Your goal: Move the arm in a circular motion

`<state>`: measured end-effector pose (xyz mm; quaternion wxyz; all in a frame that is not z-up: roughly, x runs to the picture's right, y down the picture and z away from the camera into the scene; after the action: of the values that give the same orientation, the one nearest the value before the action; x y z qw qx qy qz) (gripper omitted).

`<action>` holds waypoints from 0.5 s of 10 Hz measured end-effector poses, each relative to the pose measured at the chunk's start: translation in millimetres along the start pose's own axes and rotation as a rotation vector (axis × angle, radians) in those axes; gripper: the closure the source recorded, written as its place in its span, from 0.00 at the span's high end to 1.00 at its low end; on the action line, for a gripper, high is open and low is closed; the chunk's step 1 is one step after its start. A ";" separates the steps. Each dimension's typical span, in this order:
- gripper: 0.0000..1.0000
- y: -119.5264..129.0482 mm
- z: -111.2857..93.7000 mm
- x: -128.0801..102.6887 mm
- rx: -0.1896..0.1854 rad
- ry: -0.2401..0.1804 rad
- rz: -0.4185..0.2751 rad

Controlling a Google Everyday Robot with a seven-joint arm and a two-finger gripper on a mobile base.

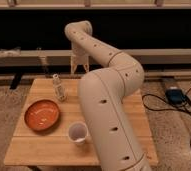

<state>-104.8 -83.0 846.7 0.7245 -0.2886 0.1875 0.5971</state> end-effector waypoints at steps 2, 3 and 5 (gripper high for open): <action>0.65 32.9 0.1 28.8 0.002 0.004 -0.085; 0.65 51.8 0.1 47.9 0.001 0.010 -0.138; 0.65 82.4 -2.6 87.2 0.011 0.019 -0.239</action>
<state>-166.0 -8.8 774.9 0.7904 -0.3104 0.1618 0.5027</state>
